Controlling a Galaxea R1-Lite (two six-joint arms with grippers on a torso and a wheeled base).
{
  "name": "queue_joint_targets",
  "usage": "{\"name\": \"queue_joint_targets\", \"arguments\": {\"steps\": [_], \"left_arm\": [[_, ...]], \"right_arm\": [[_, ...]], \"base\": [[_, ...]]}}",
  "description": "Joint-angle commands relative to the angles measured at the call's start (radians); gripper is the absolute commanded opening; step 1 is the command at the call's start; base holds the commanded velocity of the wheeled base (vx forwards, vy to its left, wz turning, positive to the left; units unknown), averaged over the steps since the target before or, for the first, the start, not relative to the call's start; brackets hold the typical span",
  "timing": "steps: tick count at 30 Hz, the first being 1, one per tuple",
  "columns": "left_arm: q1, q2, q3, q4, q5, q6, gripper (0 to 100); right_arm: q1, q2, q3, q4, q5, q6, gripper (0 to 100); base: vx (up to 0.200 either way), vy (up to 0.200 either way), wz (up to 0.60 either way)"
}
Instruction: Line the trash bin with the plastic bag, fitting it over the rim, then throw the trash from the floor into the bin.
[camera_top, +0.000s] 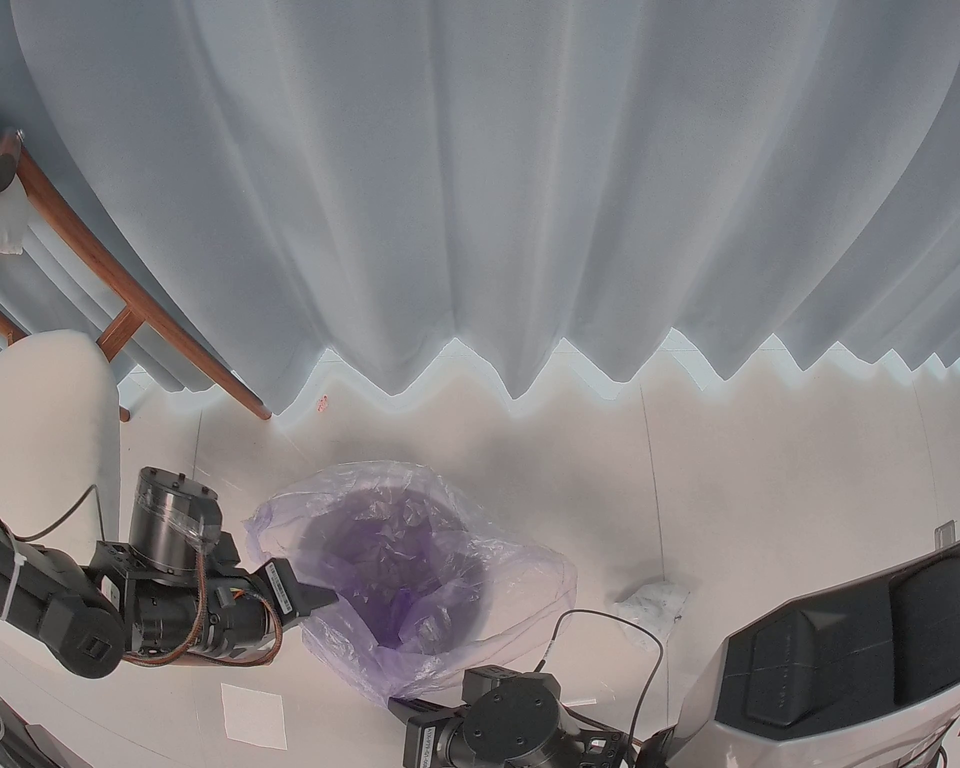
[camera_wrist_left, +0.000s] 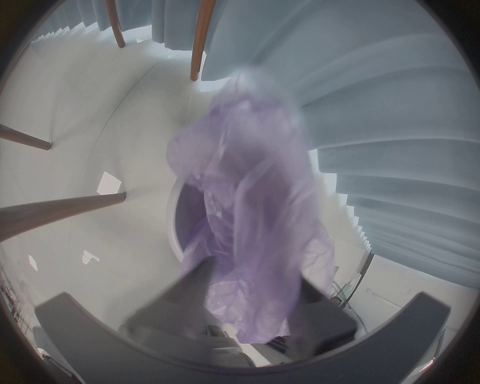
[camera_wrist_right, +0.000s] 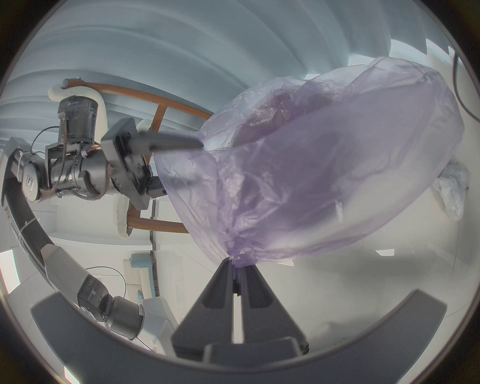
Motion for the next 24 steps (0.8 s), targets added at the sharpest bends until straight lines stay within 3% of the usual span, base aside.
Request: {"name": "queue_joint_targets", "arguments": {"steps": [1,4,5,11,15,19,24], "left_arm": [[-0.012,0.054,0.007,-0.004,0.002,0.003,0],[-0.016,0.050,0.006,-0.004,0.002,0.004,0],[-0.016,0.050,0.007,-0.004,0.004,0.004,0],[-0.013,0.043,0.032,-0.005,0.008,0.006,0],[-0.016,0.004,0.064,-0.007,0.007,0.006,0],[-0.016,-0.041,0.082,-0.005,0.008,0.007,0],[-0.016,-0.085,0.107,-0.005,0.008,0.007,0]], "right_arm": [[0.000,0.006,0.001,0.000,0.000,0.001,0],[-0.001,0.015,-0.013,-0.011,0.000,0.001,0],[-0.003,0.020,-0.010,-0.026,0.000,0.004,100],[-0.009,-0.025,0.097,-0.148,0.005,0.060,100],[-0.017,-0.094,0.203,-0.169,0.051,0.095,100],[-0.087,-0.174,0.261,-0.174,0.104,0.125,100],[-0.176,-0.171,0.257,-0.158,0.107,0.127,100]], "base": [[0.000,0.000,0.00],[0.000,0.000,0.00],[0.000,0.000,0.00],[0.000,0.000,0.00],[0.000,0.000,0.00],[0.000,0.000,0.00],[0.000,0.000,0.00]]}}
